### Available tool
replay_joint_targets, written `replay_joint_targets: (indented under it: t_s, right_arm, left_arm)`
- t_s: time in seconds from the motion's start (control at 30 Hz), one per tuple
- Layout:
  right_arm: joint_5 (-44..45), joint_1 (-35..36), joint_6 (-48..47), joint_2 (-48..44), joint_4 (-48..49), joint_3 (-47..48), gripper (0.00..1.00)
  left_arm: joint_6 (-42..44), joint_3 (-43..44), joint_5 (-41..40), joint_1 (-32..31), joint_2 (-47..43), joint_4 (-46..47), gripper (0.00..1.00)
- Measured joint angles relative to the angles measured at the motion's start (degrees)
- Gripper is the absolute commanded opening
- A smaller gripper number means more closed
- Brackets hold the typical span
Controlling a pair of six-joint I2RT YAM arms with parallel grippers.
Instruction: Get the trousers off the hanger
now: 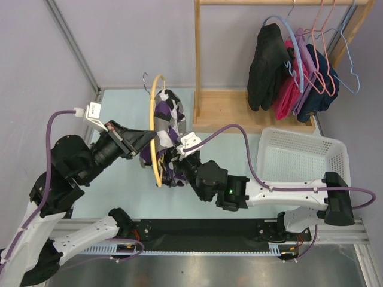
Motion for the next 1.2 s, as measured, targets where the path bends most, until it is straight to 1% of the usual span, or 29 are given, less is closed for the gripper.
replay_joint_targets:
  t_s: [0.2, 0.43, 0.53, 0.67, 0.8, 1.0, 1.2]
  right_arm:
    - [-1.2, 0.0, 0.0, -2.0, -1.6, -0.2, 0.0]
    - [-5.5, 0.1, 1.7, -2.0, -10.7, 4.3, 0.0]
    - [-6.4, 0.2, 2.3, -2.0, -11.0, 4.6, 0.0]
    - [-6.3, 0.5, 2.4, -1.9, -12.2, 4.9, 0.0]
    - [-2.5, 1.5, 0.8, 0.1, -13.5, 7.1, 0.0]
    - [4.9, 3.4, -6.3, 3.6, -10.3, 8.8, 0.0]
    - [10.1, 3.9, -15.3, 4.5, -3.7, 8.9, 0.0]
  left_arm:
    - [1.9, 2.2, -0.7, -0.4, 0.0, -2.3, 0.01]
    - [9.1, 11.5, 0.1, -0.5, 5.1, -9.1, 0.0]
    - [11.7, 13.7, 1.5, -0.5, 5.7, -10.2, 0.01]
    - [13.5, 14.4, 2.4, -0.5, 5.9, -12.0, 0.01]
    - [14.4, 15.9, 2.3, -0.5, 7.2, -13.7, 0.0]
    - [16.8, 15.2, 1.8, -0.5, 7.6, -13.8, 0.0]
    - [16.4, 6.5, 0.7, -0.5, 4.7, -7.9, 0.0]
